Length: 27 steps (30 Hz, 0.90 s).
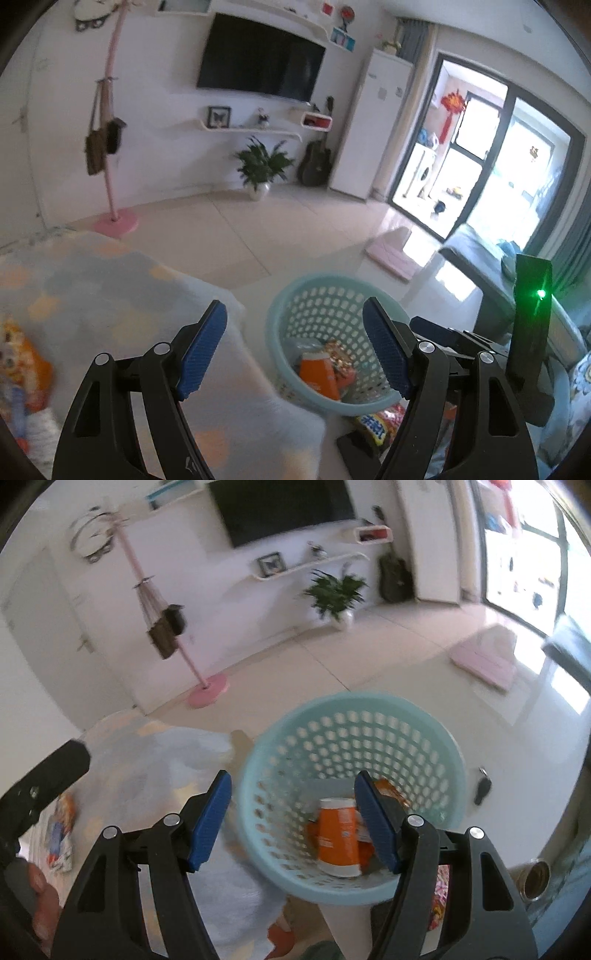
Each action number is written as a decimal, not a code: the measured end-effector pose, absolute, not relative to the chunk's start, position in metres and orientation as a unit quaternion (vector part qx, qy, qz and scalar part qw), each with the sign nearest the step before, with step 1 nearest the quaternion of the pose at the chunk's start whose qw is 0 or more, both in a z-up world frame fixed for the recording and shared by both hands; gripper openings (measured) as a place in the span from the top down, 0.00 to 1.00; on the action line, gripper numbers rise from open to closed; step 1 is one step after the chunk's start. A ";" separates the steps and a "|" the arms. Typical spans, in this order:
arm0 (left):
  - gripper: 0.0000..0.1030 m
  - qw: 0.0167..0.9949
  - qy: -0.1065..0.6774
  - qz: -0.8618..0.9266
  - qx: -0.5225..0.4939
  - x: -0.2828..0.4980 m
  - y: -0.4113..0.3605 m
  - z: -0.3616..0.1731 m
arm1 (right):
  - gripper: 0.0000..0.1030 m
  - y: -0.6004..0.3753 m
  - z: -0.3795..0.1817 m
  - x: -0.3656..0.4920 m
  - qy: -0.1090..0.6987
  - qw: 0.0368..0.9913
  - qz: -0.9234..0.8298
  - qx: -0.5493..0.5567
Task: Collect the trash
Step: 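Move both tools back over the table toward the card box and paper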
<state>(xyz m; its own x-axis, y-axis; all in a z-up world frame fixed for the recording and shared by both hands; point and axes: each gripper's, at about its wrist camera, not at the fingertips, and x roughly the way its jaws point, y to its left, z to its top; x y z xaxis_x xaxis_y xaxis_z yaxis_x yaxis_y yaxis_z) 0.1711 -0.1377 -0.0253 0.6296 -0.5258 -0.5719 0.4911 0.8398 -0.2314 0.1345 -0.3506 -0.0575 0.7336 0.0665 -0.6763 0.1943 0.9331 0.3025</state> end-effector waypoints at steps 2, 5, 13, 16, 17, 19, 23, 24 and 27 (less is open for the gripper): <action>0.28 0.908 0.318 -0.272 -0.035 0.167 -0.121 -0.018 | 0.37 -0.332 -0.047 0.133 0.354 0.921 -0.018 0.162; 0.28 0.918 0.305 -0.251 -0.047 0.161 -0.091 -0.007 | 0.37 -0.308 -0.034 0.132 0.346 0.928 0.007 0.142; 0.21 0.946 0.273 -0.162 -0.060 0.140 0.003 0.012 | 0.45 -0.242 -0.015 0.132 0.335 0.933 0.079 0.100; 0.18 0.951 0.272 -0.128 -0.074 0.134 0.041 0.013 | 0.45 -0.214 -0.012 0.131 0.335 0.933 0.099 0.083; 0.18 0.951 0.274 -0.121 -0.077 0.133 0.051 0.013 | 0.45 -0.203 -0.012 0.132 0.337 0.932 0.110 0.079; 0.18 0.951 0.280 -0.104 -0.080 0.129 0.071 0.008 | 0.45 -0.189 -0.012 0.133 0.340 0.929 0.124 0.073; 0.16 0.945 0.306 -0.081 -0.083 0.126 0.101 -0.009 | 0.45 -0.154 -0.016 0.134 0.347 0.923 0.155 0.061; 0.16 0.943 0.313 -0.077 -0.082 0.126 0.106 -0.014 | 0.45 -0.147 -0.018 0.134 0.348 0.921 0.164 0.060; 0.16 0.935 0.340 -0.062 -0.075 0.133 0.115 -0.034 | 0.45 -0.130 -0.025 0.138 0.349 0.913 0.198 0.067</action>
